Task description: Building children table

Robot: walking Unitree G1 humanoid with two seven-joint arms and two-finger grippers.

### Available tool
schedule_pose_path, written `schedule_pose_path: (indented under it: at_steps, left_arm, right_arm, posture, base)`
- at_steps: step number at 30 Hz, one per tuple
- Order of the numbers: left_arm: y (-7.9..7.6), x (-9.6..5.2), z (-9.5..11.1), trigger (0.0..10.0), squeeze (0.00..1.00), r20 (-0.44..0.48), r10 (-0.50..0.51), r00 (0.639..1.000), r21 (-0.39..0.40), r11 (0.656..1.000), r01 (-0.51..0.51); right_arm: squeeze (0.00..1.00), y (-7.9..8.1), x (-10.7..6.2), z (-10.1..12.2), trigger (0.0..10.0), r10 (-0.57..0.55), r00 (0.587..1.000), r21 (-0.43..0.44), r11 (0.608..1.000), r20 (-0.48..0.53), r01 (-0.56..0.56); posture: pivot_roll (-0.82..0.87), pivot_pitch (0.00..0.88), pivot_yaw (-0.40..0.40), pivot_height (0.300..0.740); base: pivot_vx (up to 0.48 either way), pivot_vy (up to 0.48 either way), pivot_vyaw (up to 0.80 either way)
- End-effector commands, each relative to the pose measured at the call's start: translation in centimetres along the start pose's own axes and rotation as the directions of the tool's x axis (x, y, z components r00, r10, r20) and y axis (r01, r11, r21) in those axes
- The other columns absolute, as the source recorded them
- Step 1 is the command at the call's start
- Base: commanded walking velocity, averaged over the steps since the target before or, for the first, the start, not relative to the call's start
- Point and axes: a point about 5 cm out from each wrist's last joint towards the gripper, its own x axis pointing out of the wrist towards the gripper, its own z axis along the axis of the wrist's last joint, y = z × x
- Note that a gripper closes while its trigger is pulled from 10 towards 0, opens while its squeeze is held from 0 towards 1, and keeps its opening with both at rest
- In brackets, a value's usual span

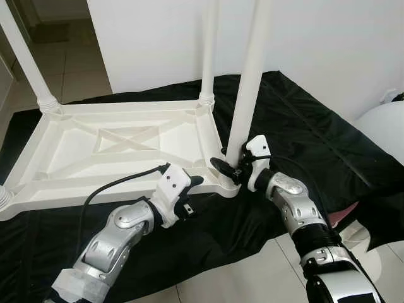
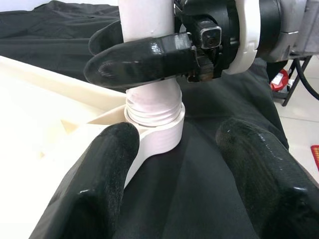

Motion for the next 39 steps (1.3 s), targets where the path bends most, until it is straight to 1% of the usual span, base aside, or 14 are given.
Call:
schedule_pose_path:
  at_steps: [1, 9, 13, 16, 17, 18, 19, 20, 22, 25, 31, 32, 38, 39]
  left_arm:
    - [-0.1, -0.1, 0.0, 10.0, 0.00, -0.011, -0.044, 0.999, 0.010, 0.999, 0.044]
    - [-0.2, -0.1, -0.1, 10.0, 0.00, -0.013, -0.046, 0.999, 0.007, 0.999, 0.046]
    - [-0.2, -0.1, -0.1, 10.0, 0.00, -0.013, -0.047, 0.999, 0.005, 0.999, 0.047]
    - [-0.2, -0.2, -0.2, 10.0, 0.00, -0.014, -0.043, 0.999, 0.001, 0.999, 0.043]
    - [-0.2, -0.2, -0.2, 10.0, 0.00, -0.014, -0.043, 0.999, 0.001, 0.999, 0.043]
    - [-0.3, -0.2, -0.2, 10.0, 0.00, -0.014, -0.041, 0.999, -0.001, 0.999, 0.041]
    - [-0.3, -0.2, -0.2, 10.0, 0.00, -0.014, -0.041, 0.999, -0.001, 0.999, 0.041]
    - [-0.3, -0.2, -0.3, 10.0, 0.00, -0.014, -0.040, 0.999, -0.001, 0.999, 0.040]
    - [-0.3, -0.2, -0.2, 10.0, 0.00, -0.014, -0.040, 0.999, -0.001, 0.999, 0.040]
    - [-0.4, -0.2, -0.3, 10.0, 0.00, -0.016, -0.045, 0.999, -0.002, 0.999, 0.045]
    - [-0.3, -0.2, -0.3, 10.0, 0.00, -0.017, -0.046, 0.999, -0.001, 0.999, 0.046]
    - [-0.3, -0.2, -0.3, 10.0, 0.00, -0.016, -0.045, 0.999, 0.000, 0.999, 0.045]
    - [-0.3, -0.1, -0.3, 10.0, 0.00, -0.014, -0.042, 0.999, 0.000, 0.999, 0.042]
    - [-0.3, -0.1, -0.3, 10.0, 0.00, -0.013, -0.040, 0.999, 0.001, 0.999, 0.040]
  right_arm:
    - [0.00, 0.0, 0.1, 0.5, 10.0, -0.067, 0.997, 0.027, 0.997, 0.024, 0.067]
    - [0.00, 0.3, 0.2, 1.1, 10.0, -0.275, 0.961, 0.098, 0.957, 0.017, 0.272]
    - [0.00, 0.3, 0.2, 1.2, 10.0, -0.323, 0.946, 0.118, 0.940, 0.011, 0.320]
    - [0.00, 1.6, -0.3, 0.2, 10.0, -0.545, 0.838, 0.135, 0.829, -0.025, 0.543]
    - [0.00, 1.6, -0.3, 0.2, 10.0, -0.545, 0.838, 0.135, 0.829, -0.025, 0.543]
    - [0.00, 2.3, -0.6, -0.5, 10.0, -0.667, 0.742, 0.153, 0.728, -0.069, 0.668]
    - [0.00, 2.3, -0.6, -0.5, 10.0, -0.667, 0.742, 0.153, 0.728, -0.069, 0.668]
    - [0.00, 2.9, -0.6, -0.7, 10.0, -0.696, 0.712, 0.173, 0.693, -0.097, 0.700]
    - [0.00, 3.0, -0.6, -0.6, 10.0, -0.695, 0.712, 0.176, 0.691, -0.103, 0.701]
    - [0.00, 4.1, 0.1, 0.3, 10.0, -0.636, 0.769, 0.167, 0.753, -0.064, 0.636]
    - [0.00, 3.9, -0.2, 0.4, 10.0, -0.641, 0.765, 0.163, 0.749, -0.063, 0.642]
    - [1.00, 3.9, -0.3, 0.6, 10.0, -0.630, 0.776, 0.179, 0.759, -0.044, 0.626]
    - [1.00, 3.7, -0.8, 1.2, 10.0, -0.552, 0.833, 0.198, 0.819, 0.023, 0.538]
    - [0.00, 3.3, -1.1, 1.2, 10.0, -0.497, 0.867, 0.191, 0.855, 0.034, 0.482]
  posture:
    - [-0.07, 0.024, 0.014, 0.740]
    - [-0.08, 0.030, 0.014, 0.740]
    - [-0.08, 0.030, 0.013, 0.740]
    - [-0.08, 0.032, 0.006, 0.740]
    - [-0.08, 0.032, 0.006, 0.740]
    - [-0.08, 0.032, 0.005, 0.740]
    - [-0.08, 0.032, 0.005, 0.740]
    - [-0.08, 0.032, 0.005, 0.740]
    - [-0.08, 0.032, 0.005, 0.740]
    - [-0.08, 0.033, 0.012, 0.740]
    - [-0.08, 0.032, 0.010, 0.740]
    - [-0.08, 0.033, 0.008, 0.740]
    - [-0.08, 0.030, 0.002, 0.740]
    - [-0.08, 0.028, 0.000, 0.740]
  base:
    - [0.000, 0.000, 0.00]
    - [0.000, 0.000, 0.00]
    - [0.000, 0.000, 0.00]
    - [0.000, 0.000, 0.00]
    - [0.000, 0.000, 0.00]
    - [0.000, 0.000, 0.00]
    - [0.000, 0.000, 0.00]
    - [0.000, 0.000, 0.00]
    - [0.000, 0.000, 0.00]
    - [0.000, 0.000, 0.00]
    - [0.000, 0.000, 0.00]
    - [0.000, 0.000, 0.00]
    - [0.000, 0.000, 0.00]
    - [0.000, 0.000, 0.00]
